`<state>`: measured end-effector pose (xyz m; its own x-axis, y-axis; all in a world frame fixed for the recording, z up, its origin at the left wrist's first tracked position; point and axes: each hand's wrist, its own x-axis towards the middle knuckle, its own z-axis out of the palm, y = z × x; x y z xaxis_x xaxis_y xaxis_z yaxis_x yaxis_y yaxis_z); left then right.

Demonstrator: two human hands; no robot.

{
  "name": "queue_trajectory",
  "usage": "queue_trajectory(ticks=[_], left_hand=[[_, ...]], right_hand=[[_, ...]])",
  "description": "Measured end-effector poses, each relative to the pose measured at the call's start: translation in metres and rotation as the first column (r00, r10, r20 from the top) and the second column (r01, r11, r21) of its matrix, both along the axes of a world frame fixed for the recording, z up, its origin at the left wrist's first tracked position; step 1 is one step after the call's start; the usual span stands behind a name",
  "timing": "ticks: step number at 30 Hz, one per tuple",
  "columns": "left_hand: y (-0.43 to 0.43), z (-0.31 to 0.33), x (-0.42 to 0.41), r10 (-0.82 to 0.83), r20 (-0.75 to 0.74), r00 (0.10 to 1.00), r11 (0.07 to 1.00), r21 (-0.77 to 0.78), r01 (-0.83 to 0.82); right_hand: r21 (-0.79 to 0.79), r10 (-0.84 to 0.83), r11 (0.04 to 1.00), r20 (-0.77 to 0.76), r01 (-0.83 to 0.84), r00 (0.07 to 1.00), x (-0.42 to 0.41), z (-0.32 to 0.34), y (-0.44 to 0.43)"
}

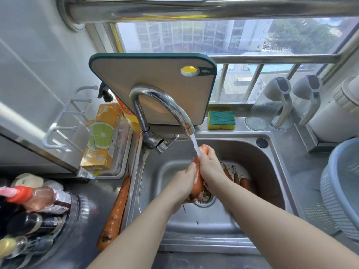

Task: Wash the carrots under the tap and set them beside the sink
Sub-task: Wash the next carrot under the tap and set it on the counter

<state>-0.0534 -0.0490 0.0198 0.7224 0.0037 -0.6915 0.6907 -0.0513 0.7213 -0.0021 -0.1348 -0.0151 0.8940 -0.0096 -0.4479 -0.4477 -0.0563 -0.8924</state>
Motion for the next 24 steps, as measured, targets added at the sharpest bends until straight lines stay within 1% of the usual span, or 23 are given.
queue_trajectory(ticks=[2,3,5,6,7,8,9,10,11,12,14,15,16,17,18,19,20,21,22,24], left_hand=[[0.005,0.000,-0.002,-0.005,-0.008,1.000,0.999,-0.043,0.005],[0.008,0.001,-0.003,0.014,-0.026,1.000,0.998,-0.059,-0.016],[0.013,0.003,-0.003,0.114,-0.083,0.990,0.983,-0.134,-0.125],[0.014,0.004,-0.004,0.146,-0.113,0.983,0.970,-0.178,-0.165],[0.014,0.006,-0.004,0.149,-0.130,0.980,0.964,-0.201,-0.173],[0.011,0.006,-0.004,0.131,-0.122,0.984,0.970,-0.191,-0.153],[0.008,0.007,-0.003,0.099,-0.090,0.991,0.983,-0.147,-0.111],[0.004,0.005,-0.003,0.059,-0.037,0.998,0.995,-0.083,-0.062],[0.001,0.004,-0.003,0.015,0.015,1.000,1.000,-0.028,-0.015],[-0.001,0.003,-0.002,-0.018,0.056,0.998,1.000,0.002,0.018],[0.001,0.003,-0.001,-0.040,0.075,0.996,0.999,-0.024,0.042],[0.004,0.004,-0.001,-0.032,0.061,0.998,0.998,-0.051,0.035],[0.008,0.005,-0.001,-0.013,0.037,0.999,0.997,-0.077,0.015],[0.012,0.007,-0.002,0.016,0.007,1.000,0.994,-0.107,-0.016],[0.015,0.008,-0.002,0.056,-0.027,0.998,0.988,-0.143,-0.060],[0.016,0.010,-0.002,0.093,-0.061,0.994,0.979,-0.177,-0.103],[0.015,0.011,-0.003,0.109,-0.083,0.991,0.974,-0.192,-0.123],[0.013,0.012,-0.003,0.099,-0.078,0.992,0.979,-0.170,-0.112],[0.010,0.011,-0.004,0.070,-0.046,0.997,0.992,-0.105,-0.074],[0.003,0.008,-0.003,-0.029,0.064,0.998,0.997,0.075,0.025]], right_hand=[[0.051,0.014,0.999,-0.020,-0.013,1.000,0.000,0.002,-0.002],[0.145,0.052,0.988,-0.029,-0.047,0.998,-0.001,0.002,-0.004],[0.402,0.171,0.905,-0.049,-0.138,0.984,-0.006,0.000,-0.011],[0.490,0.218,0.855,-0.044,-0.169,0.975,-0.009,0.000,-0.014],[0.514,0.244,0.835,-0.030,-0.194,0.969,-0.010,-0.001,-0.017],[0.479,0.246,0.853,-0.015,-0.209,0.969,-0.010,-0.003,-0.018],[0.398,0.214,0.897,-0.009,-0.192,0.977,-0.008,-0.003,-0.017],[0.290,0.144,0.948,-0.015,-0.134,0.989,-0.006,-0.003,-0.014],[0.197,0.077,0.978,-0.023,-0.071,0.997,-0.004,-0.002,-0.011],[0.147,0.022,0.989,-0.026,-0.018,0.999,-0.002,-0.001,-0.008],[0.150,-0.026,0.988,-0.035,0.031,0.999,-0.001,0.002,-0.006],[0.188,-0.010,0.982,-0.052,0.020,0.999,-0.001,0.003,-0.007],[0.264,0.022,0.964,-0.077,-0.001,0.997,0.000,0.005,-0.011],[0.378,0.073,0.925,-0.100,-0.030,0.992,0.000,0.008,-0.015],[0.489,0.136,0.870,-0.103,-0.069,0.985,-0.001,0.011,-0.020],[0.562,0.187,0.820,-0.086,-0.107,0.978,-0.002,0.012,-0.025],[0.572,0.215,0.808,-0.060,-0.143,0.975,-0.004,0.012,-0.027],[0.527,0.224,0.832,-0.037,-0.172,0.974,-0.005,0.011,-0.027],[0.451,0.207,0.875,-0.024,-0.174,0.978,-0.005,0.009,-0.025],[0.274,0.098,0.958,-0.040,-0.083,0.994,-0.004,0.007,-0.018]])
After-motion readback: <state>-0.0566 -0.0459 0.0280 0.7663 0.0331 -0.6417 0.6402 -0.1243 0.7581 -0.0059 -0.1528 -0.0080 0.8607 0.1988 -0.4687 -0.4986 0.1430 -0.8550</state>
